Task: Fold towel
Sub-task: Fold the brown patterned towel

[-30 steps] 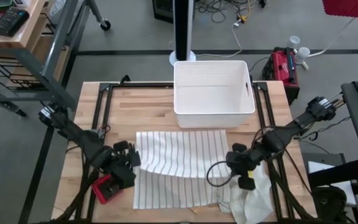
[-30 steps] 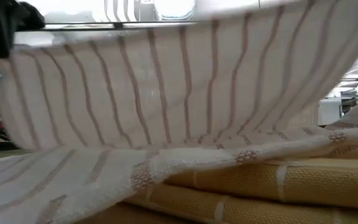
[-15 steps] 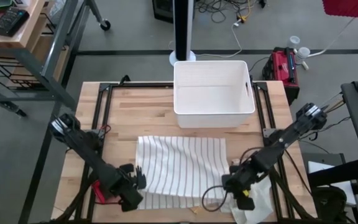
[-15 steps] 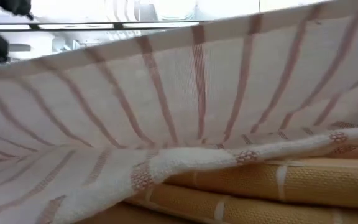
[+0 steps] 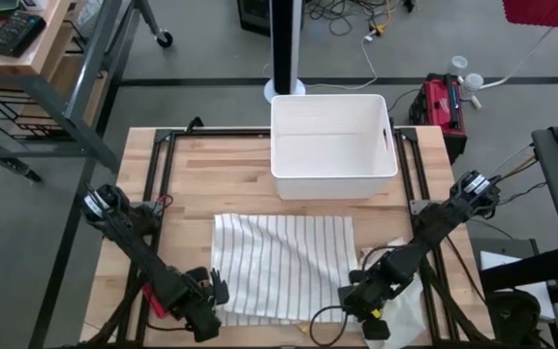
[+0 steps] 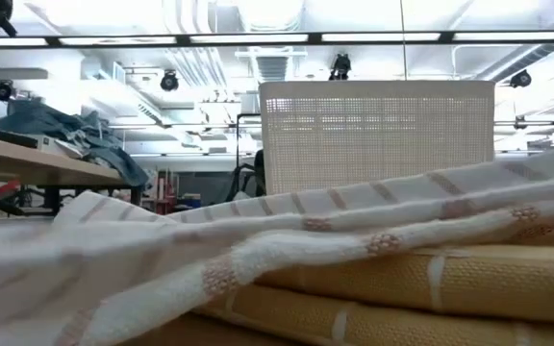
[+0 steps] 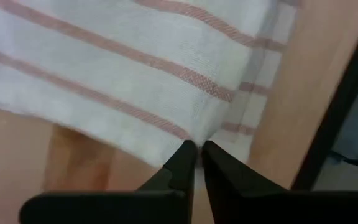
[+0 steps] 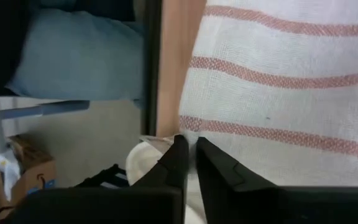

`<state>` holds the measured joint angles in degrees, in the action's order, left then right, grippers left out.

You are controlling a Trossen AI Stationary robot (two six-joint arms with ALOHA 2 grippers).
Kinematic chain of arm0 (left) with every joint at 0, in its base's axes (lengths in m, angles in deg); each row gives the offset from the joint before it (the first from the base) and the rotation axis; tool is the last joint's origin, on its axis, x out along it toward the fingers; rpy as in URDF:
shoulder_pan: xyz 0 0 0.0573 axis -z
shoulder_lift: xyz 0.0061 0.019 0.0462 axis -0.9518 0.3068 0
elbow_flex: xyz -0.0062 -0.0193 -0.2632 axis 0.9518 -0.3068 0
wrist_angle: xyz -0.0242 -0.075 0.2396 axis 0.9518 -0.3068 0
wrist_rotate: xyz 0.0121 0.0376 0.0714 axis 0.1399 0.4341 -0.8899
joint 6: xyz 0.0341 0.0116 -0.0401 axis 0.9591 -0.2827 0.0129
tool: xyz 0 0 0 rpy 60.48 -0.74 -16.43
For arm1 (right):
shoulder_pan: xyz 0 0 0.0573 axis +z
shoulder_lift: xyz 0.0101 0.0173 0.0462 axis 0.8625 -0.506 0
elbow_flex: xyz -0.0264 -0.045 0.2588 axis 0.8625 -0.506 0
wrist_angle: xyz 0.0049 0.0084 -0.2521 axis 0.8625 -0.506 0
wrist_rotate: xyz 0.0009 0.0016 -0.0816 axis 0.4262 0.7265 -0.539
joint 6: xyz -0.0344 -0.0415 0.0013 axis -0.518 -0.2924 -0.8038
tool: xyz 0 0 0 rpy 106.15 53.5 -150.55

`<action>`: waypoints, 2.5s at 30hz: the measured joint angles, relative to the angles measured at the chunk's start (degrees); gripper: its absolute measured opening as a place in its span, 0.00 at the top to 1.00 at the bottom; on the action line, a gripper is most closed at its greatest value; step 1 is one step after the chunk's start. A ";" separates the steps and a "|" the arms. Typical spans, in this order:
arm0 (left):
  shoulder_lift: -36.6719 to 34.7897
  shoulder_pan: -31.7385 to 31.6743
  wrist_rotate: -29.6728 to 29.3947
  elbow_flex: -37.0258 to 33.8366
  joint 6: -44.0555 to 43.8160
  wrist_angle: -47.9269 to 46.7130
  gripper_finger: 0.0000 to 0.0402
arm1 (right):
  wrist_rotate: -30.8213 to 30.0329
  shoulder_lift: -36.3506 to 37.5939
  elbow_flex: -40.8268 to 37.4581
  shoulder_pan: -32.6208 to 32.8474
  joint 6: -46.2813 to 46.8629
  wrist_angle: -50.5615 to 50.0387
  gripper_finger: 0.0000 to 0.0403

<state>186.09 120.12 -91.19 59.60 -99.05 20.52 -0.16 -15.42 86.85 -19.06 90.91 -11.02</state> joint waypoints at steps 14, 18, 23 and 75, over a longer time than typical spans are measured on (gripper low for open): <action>-0.09 0.90 2.02 0.59 -3.53 1.55 0.89 | -0.49 0.71 0.70 2.22 5.95 -5.83 0.65; 0.00 0.90 -4.42 0.53 -1.17 2.74 0.91 | -8.83 2.22 0.88 2.86 5.66 -6.52 0.60; 2.82 0.95 -6.93 0.44 3.32 4.34 0.86 | -17.42 2.28 0.71 2.99 3.34 -8.59 0.59; 8.99 4.85 -1.55 14.78 -4.33 2.23 1.00 | -34.67 2.07 -1.80 3.64 2.96 -1.47 0.63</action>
<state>195.08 124.97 -92.75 74.38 -103.38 22.75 -34.82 -13.35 85.05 -15.42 93.87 -12.49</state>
